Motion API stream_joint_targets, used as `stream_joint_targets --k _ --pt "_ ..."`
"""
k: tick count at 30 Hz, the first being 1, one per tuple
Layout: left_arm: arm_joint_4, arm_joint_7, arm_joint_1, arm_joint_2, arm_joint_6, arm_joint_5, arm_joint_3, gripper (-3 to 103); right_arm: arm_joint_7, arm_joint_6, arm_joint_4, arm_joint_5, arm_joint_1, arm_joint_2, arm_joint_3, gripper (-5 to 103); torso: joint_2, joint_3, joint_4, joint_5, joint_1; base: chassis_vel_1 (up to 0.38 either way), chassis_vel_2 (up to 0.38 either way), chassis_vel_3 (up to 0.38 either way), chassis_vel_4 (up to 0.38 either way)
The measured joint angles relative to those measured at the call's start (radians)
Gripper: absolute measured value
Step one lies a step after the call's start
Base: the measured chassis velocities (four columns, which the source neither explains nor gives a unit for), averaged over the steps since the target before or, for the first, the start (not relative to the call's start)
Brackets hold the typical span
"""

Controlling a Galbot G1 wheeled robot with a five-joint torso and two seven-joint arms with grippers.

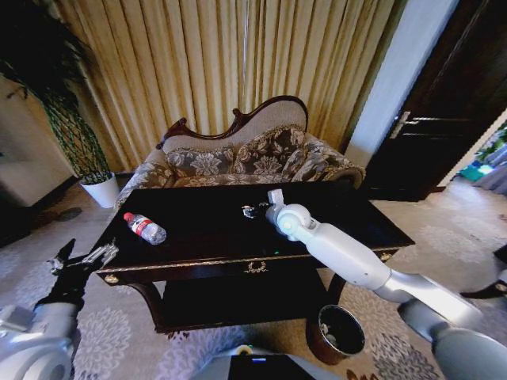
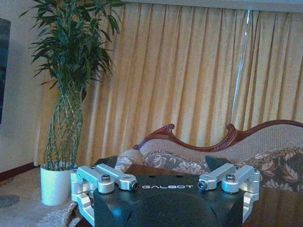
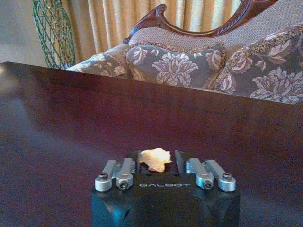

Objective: Move to the front of the table and place the trash on the table into the trash bin.

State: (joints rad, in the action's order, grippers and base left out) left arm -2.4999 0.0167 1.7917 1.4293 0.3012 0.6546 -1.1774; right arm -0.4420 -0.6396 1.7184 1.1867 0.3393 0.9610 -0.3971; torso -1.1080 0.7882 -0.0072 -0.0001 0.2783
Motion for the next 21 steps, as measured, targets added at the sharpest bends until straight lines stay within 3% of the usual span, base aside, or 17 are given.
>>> stream_joint_targets --k 6,8,10,21 --pt "0.000 0.000 -0.002 -0.002 -0.002 0.000 0.000 100 0.001 0.004 0.004 0.000 0.005 -0.003 0.001 14 0.000 0.000 0.0000 0.0000 0.000 0.000 0.000 0.000 0.000" --pt "0.000 0.000 -0.002 -0.003 -0.002 0.001 -0.001 100 0.001 0.005 0.004 -0.001 0.006 -0.004 0.001 14 0.000 0.000 0.0001 0.0001 0.000 0.000 0.000 0.000 0.000" --pt "0.000 0.000 -0.001 -0.004 -0.003 0.001 -0.001 100 0.001 0.007 0.007 -0.002 0.010 -0.005 0.003 4 0.000 0.000 0.0000 0.0000 0.000 0.000 0.000 0.000 0.000" --pt "0.000 0.000 -0.005 -0.004 -0.003 0.001 0.002 100 0.001 0.009 0.012 -0.003 0.012 -0.022 0.008 0 0.000 0.000 0.0000 0.0001 0.000 0.000 0.000 0.000 0.000"
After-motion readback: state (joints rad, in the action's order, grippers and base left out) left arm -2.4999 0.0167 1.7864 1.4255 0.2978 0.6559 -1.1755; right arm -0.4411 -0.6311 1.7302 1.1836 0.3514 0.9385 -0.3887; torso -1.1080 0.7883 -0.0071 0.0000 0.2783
